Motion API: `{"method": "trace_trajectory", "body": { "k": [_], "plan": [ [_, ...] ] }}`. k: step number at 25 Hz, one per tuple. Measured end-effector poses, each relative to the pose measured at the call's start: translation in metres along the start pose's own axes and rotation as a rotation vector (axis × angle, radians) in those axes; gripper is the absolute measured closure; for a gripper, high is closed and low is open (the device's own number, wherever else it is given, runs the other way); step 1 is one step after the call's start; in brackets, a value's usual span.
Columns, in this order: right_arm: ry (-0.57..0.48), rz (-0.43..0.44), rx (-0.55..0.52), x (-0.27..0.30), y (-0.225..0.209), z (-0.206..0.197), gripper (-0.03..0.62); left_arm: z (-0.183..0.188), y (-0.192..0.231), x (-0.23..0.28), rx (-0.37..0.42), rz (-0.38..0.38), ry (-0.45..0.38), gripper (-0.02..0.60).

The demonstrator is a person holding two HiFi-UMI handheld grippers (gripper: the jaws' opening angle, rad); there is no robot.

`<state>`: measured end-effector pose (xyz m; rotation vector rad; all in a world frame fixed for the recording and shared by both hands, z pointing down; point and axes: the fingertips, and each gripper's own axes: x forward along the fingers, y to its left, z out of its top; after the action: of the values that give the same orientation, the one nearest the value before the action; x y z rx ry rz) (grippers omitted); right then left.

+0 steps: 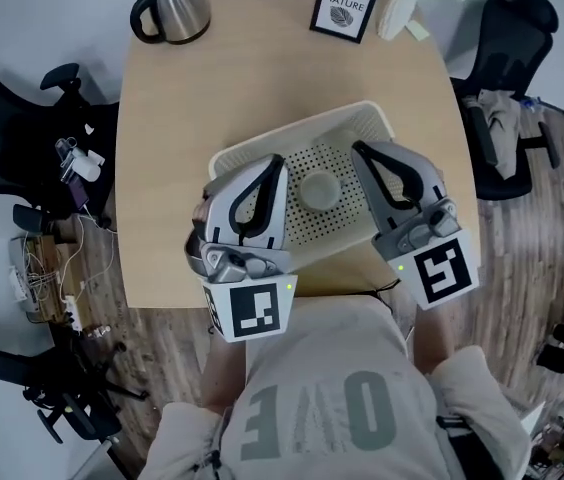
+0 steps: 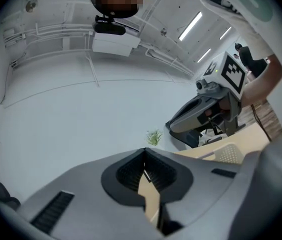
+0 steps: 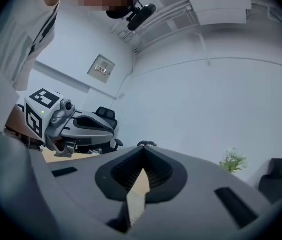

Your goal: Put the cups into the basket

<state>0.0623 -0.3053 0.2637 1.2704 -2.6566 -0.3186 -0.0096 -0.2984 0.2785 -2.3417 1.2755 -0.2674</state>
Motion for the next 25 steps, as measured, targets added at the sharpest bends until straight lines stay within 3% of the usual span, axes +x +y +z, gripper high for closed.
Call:
{"method": "trace_trajectory", "body": {
  "k": [7, 25],
  "plan": [
    [-0.104, -0.121, 0.069, -0.035, -0.012, 0.008, 0.595, 0.034, 0.001, -0.002, 0.077, -0.008, -0.004, 0.574],
    [-0.117, -0.164, 0.045, -0.040, -0.016, 0.008, 0.595, 0.050, -0.008, -0.005, 0.080, 0.006, -0.016, 0.574]
  ]
}}
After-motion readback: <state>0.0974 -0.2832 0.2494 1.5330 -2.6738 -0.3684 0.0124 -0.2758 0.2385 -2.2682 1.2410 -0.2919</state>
